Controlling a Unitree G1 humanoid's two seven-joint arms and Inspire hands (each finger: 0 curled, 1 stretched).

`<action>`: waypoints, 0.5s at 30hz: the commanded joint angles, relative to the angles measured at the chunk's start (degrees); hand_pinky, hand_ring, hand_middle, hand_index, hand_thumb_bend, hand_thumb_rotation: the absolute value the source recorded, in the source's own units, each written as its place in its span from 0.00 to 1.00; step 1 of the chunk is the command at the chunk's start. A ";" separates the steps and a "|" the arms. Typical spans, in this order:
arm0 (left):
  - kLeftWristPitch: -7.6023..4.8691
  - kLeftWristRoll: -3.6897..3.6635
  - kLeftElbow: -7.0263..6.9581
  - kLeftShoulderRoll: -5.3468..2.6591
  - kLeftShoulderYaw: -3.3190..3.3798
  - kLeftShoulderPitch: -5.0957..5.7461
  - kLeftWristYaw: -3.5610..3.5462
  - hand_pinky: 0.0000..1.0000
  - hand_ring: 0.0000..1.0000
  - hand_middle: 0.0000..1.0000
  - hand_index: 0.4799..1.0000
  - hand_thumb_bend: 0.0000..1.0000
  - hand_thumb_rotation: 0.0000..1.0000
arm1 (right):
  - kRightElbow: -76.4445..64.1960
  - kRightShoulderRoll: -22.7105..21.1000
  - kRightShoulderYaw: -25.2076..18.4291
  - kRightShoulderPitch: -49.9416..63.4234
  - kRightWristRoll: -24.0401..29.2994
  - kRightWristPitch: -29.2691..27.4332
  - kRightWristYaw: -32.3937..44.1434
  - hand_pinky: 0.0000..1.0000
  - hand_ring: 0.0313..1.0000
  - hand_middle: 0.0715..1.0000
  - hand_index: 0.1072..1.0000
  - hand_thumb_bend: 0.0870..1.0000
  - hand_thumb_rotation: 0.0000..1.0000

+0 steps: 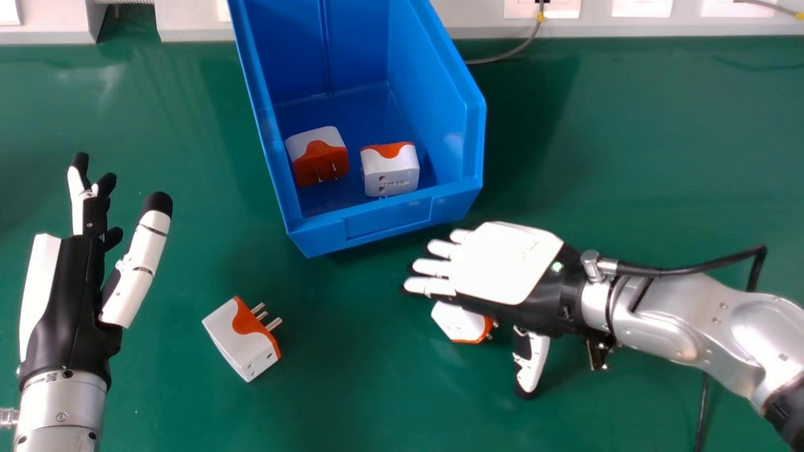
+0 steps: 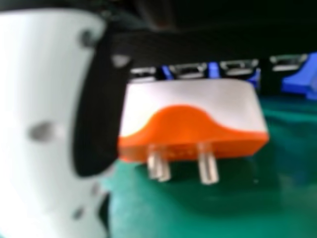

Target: Pick all objects and put in blue box

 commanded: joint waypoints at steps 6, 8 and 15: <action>0.12 -0.18 -2.01 -0.07 0.16 0.02 0.35 0.92 0.99 0.98 0.97 0.45 0.87 | 5.27 0.44 2.39 -3.72 -0.82 -0.93 -4.93 0.90 0.94 0.93 0.88 0.67 0.15; 0.11 -0.13 -1.78 0.01 0.15 -0.11 0.38 0.92 0.99 0.98 0.97 0.45 0.87 | 5.54 0.19 2.75 -4.17 -0.81 -1.15 -5.14 0.89 0.94 0.92 0.87 0.66 0.14; -0.10 -0.28 -1.46 0.25 0.40 -0.13 0.27 0.92 0.99 0.98 0.97 0.45 0.87 | 6.47 -1.25 4.98 -6.63 -2.92 -2.80 -7.69 0.88 0.93 0.90 0.85 0.62 0.10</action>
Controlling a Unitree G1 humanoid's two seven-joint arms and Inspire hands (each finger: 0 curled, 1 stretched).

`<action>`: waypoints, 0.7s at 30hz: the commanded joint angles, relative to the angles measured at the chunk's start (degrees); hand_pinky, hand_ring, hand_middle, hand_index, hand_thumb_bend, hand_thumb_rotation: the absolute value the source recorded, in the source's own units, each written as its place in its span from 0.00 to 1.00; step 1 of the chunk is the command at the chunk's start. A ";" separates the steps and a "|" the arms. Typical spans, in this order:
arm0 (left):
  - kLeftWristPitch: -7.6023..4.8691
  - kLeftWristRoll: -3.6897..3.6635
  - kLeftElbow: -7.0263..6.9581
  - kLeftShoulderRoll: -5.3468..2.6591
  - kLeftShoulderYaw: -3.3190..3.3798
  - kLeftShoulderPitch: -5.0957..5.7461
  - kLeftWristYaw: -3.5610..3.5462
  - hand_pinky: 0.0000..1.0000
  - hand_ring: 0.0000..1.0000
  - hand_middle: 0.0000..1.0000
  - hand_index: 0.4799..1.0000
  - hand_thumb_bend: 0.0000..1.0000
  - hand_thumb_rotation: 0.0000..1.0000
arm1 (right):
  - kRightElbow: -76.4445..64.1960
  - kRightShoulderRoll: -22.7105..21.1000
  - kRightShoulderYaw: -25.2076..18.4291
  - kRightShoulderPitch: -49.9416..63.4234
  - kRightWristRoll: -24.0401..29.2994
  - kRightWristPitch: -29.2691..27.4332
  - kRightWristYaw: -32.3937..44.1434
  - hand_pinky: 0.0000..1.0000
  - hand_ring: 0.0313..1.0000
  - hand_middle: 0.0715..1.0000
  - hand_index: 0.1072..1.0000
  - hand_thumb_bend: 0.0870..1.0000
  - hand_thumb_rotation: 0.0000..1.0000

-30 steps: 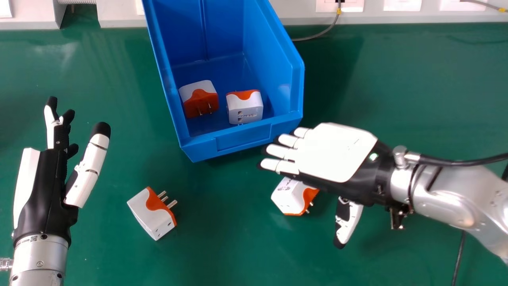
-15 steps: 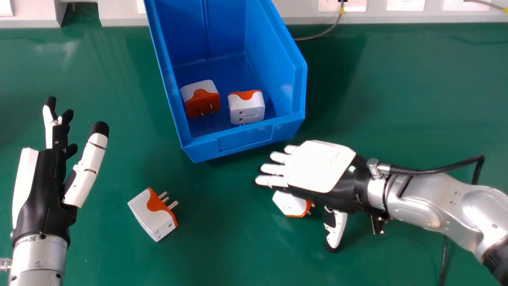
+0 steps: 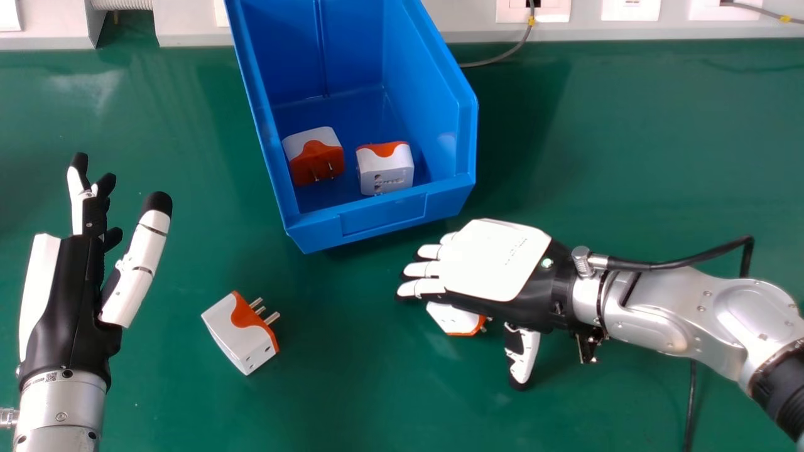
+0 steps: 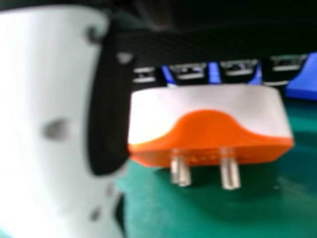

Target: Pick all objects and put in blue box

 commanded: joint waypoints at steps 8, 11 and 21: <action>0.08 -0.62 -2.45 0.12 0.55 0.41 -0.18 0.92 0.99 0.98 0.97 0.45 0.87 | 3.94 -1.68 3.47 -5.61 -4.60 -2.12 -4.96 0.87 0.92 0.88 0.83 0.50 0.04; 0.20 -0.64 -3.02 0.15 0.66 0.87 -0.37 0.92 0.99 0.98 0.97 0.46 0.87 | 5.52 -1.53 4.82 -6.88 -5.57 -2.89 -6.81 0.86 0.91 0.88 0.82 0.48 0.03; -0.43 -0.91 -3.12 0.27 1.01 1.67 -0.70 0.92 0.99 0.99 0.97 0.47 0.87 | 10.42 -1.28 6.52 -10.12 -5.41 -5.21 -10.21 0.82 0.89 0.85 0.79 0.38 0.01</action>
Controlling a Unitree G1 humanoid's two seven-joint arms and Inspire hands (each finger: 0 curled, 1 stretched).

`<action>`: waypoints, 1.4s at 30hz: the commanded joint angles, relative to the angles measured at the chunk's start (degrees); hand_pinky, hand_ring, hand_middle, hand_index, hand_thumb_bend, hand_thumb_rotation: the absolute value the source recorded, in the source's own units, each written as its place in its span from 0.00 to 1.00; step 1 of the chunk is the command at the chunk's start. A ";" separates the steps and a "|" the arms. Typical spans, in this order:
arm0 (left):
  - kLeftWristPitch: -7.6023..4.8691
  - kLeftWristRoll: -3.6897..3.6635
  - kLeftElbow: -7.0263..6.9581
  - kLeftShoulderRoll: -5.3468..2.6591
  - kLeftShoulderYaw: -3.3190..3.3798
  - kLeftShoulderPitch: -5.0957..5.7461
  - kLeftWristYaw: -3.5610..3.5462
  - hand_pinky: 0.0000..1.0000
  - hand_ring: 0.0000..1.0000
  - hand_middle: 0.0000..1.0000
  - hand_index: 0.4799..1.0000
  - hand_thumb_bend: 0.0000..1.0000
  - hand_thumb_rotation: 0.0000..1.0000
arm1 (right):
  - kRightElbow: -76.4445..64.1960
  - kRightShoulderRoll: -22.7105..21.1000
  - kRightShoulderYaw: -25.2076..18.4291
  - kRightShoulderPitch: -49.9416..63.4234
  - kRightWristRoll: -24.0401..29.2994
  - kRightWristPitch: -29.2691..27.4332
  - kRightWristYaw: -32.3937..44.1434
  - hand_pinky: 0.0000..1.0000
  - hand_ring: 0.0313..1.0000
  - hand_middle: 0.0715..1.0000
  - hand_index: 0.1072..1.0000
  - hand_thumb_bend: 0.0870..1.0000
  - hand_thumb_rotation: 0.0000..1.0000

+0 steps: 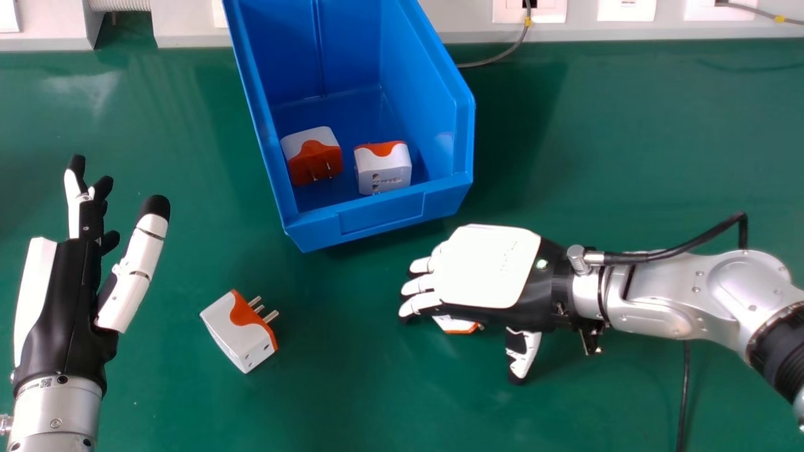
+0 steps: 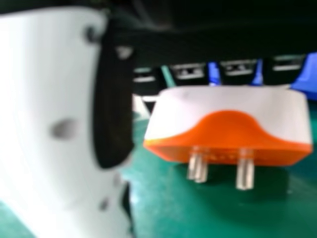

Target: Pick all objects and put in blue box

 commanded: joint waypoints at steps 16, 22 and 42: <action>-0.62 -0.30 -1.91 0.30 0.43 0.39 -0.01 0.92 0.99 0.99 0.97 0.48 0.87 | 4.52 1.20 -0.39 -4.09 -1.13 7.30 -1.42 0.80 0.87 0.82 0.75 0.47 0.00; -0.95 -0.41 -1.87 0.29 0.38 0.58 -0.10 0.92 0.99 0.99 0.97 0.48 0.87 | 7.32 2.98 0.03 -4.85 -1.11 8.99 -3.07 0.79 0.86 0.81 0.74 0.46 0.00; -0.43 -0.10 -2.72 0.23 0.21 0.67 0.00 0.92 0.99 0.99 0.97 0.47 0.87 | 21.08 8.97 5.29 -8.82 -2.50 13.01 -14.41 0.54 0.59 0.60 0.56 0.51 0.02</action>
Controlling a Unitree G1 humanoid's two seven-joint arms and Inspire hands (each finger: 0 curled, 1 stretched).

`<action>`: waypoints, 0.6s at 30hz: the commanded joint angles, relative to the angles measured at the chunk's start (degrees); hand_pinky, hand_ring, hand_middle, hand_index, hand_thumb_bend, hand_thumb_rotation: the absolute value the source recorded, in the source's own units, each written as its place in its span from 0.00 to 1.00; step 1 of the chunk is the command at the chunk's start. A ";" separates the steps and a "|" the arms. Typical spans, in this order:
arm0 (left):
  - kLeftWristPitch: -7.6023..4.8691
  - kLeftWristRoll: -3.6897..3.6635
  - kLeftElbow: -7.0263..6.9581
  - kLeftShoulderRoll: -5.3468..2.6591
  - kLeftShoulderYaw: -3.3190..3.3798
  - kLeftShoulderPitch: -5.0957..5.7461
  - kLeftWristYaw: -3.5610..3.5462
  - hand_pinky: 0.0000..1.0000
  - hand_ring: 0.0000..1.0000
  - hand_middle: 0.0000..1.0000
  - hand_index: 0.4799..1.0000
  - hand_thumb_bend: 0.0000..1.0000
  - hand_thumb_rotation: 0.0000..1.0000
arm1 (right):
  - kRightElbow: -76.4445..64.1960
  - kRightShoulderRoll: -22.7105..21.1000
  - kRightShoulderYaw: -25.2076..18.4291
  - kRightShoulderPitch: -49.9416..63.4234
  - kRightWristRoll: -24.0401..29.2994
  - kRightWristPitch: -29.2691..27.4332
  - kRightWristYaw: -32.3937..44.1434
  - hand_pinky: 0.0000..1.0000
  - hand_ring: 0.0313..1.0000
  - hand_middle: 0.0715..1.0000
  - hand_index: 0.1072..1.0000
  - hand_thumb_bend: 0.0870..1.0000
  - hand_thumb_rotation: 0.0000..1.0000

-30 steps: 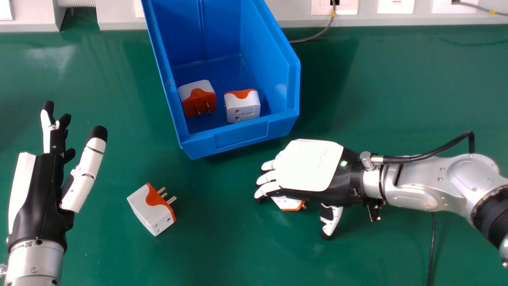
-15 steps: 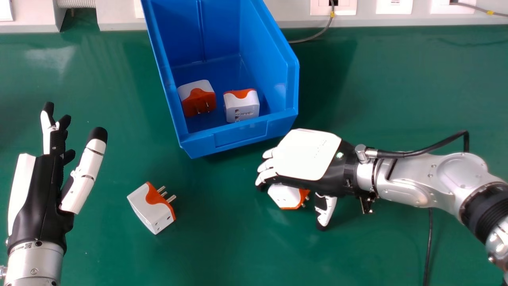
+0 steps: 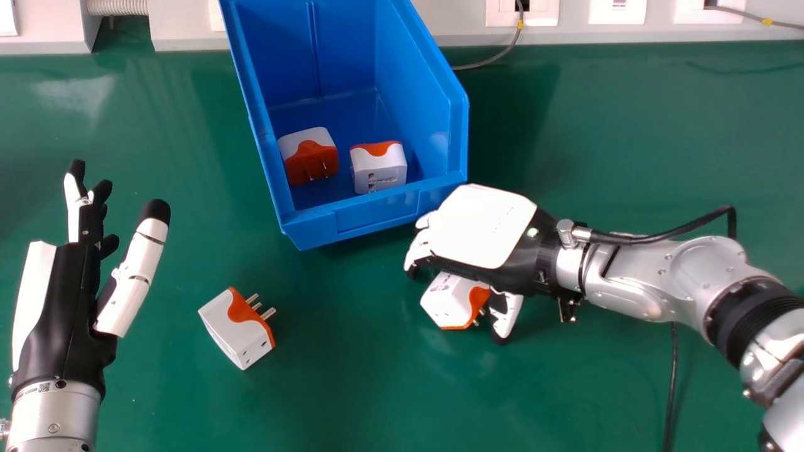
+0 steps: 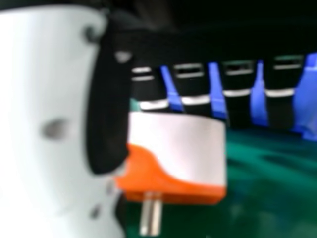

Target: Pick all objects and put in blue box

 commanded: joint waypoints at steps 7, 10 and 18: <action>-0.62 -0.44 -1.47 0.07 0.26 -0.09 0.07 0.92 0.99 0.99 0.97 0.47 0.87 | 1.08 -0.41 -0.59 -0.51 1.96 4.21 1.49 0.40 0.42 0.53 0.51 0.50 0.01; -0.74 -0.26 -1.27 0.12 0.22 -0.19 0.19 0.92 0.99 0.99 0.97 0.46 0.87 | 0.93 -0.50 -1.07 -0.21 3.04 4.10 1.65 0.26 0.28 0.35 0.47 0.49 0.05; -0.57 -0.53 -1.17 0.22 0.30 -0.47 -0.02 0.92 0.99 0.99 0.97 0.46 0.87 | 0.94 -0.65 -1.38 0.51 4.60 4.11 0.54 0.14 0.15 0.20 0.44 0.48 0.09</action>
